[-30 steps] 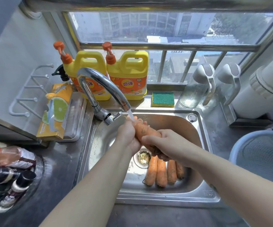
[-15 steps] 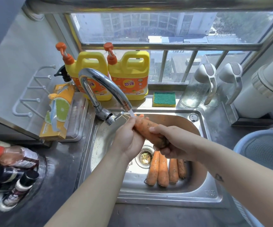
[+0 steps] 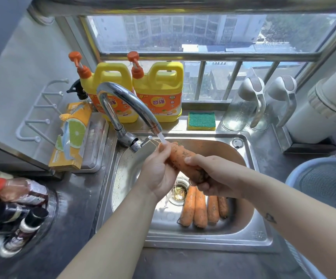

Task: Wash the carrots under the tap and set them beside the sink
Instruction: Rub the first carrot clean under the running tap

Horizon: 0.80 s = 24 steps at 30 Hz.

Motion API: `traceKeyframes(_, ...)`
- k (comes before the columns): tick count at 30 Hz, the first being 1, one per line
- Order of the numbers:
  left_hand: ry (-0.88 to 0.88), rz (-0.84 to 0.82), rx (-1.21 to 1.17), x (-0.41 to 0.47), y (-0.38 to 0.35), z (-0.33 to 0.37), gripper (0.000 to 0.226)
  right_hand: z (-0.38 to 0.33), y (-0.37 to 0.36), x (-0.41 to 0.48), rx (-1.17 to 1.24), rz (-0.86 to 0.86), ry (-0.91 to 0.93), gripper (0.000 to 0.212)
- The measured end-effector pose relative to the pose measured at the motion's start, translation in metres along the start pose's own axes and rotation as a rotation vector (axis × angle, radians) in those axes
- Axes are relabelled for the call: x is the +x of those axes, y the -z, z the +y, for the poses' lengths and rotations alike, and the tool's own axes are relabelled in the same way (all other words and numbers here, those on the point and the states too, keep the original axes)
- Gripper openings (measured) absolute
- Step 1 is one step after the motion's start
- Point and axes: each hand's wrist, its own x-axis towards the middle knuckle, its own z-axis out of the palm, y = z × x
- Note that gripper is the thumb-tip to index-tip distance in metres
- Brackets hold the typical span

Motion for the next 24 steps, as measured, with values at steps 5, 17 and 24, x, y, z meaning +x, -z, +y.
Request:
traceKeyframes(5, -0.018, 0.112, 0.004, 0.011, -0.003, -0.001, 0.025, 0.004, -0.002, 0.003, -0.059, 0.009, -0.001, 0.024)
traceKeyframes(17, 0.028, 0.068, 0.006, 0.007, 0.004, 0.002, 0.029, 0.004, 0.008, 0.003, 0.041, -0.071, -0.053, 0.026)
traceKeyframes(24, -0.021, 0.072, 0.223, 0.005, 0.002, 0.005, 0.016, 0.001, 0.006, 0.004, -0.054, -0.039, 0.013, 0.022)
